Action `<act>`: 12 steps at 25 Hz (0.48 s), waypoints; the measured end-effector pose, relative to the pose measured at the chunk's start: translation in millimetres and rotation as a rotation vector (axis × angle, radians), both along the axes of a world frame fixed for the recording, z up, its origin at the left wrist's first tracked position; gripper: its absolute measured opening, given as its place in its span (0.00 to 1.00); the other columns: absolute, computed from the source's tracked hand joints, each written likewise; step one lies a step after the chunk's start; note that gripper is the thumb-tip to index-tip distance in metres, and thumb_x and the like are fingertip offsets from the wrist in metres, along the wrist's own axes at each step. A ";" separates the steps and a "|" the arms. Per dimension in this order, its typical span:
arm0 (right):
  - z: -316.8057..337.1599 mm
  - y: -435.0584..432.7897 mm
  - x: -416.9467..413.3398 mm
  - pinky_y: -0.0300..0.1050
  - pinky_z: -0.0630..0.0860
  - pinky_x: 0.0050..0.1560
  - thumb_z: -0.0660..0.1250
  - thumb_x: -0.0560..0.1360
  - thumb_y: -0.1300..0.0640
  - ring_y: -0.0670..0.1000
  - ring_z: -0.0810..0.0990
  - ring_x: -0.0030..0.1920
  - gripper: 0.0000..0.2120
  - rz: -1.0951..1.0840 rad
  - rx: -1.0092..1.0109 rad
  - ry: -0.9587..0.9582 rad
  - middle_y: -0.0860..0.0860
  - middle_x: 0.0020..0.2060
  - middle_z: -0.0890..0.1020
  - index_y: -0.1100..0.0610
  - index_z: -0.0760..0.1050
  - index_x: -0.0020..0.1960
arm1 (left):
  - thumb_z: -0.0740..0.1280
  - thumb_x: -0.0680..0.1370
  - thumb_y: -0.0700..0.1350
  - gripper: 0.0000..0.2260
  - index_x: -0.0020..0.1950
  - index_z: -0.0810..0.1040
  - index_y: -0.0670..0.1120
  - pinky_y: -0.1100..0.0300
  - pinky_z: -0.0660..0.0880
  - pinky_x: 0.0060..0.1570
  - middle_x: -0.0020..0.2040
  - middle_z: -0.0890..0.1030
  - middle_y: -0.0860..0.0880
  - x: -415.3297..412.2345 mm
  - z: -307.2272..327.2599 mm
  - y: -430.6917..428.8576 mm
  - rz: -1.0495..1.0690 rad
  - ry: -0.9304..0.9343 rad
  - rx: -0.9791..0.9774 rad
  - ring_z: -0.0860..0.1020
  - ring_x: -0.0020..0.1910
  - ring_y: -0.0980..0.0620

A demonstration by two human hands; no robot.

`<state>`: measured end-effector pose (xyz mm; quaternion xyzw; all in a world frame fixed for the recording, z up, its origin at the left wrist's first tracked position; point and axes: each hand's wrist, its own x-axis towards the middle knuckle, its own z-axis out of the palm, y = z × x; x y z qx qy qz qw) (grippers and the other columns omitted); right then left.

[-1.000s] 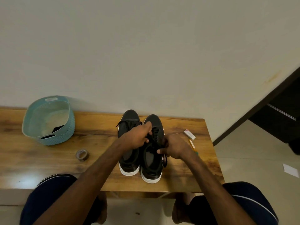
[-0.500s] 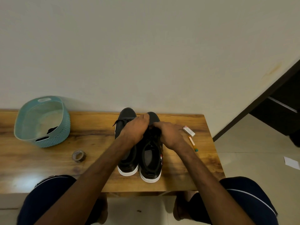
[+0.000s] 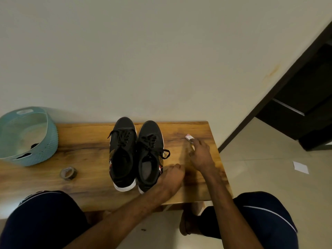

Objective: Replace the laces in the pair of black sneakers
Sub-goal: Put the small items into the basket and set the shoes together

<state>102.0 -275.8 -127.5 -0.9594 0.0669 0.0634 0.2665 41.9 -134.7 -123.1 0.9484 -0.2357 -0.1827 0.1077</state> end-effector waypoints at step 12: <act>-28.7 15.5 -54.7 0.57 0.65 0.73 0.67 0.77 0.61 0.56 0.58 0.75 0.28 0.081 -0.147 -0.149 0.52 0.76 0.64 0.53 0.66 0.75 | 0.60 0.79 0.33 0.17 0.68 0.66 0.38 0.52 0.77 0.55 0.64 0.70 0.39 -21.3 -7.7 11.7 -0.040 -0.274 0.177 0.72 0.62 0.43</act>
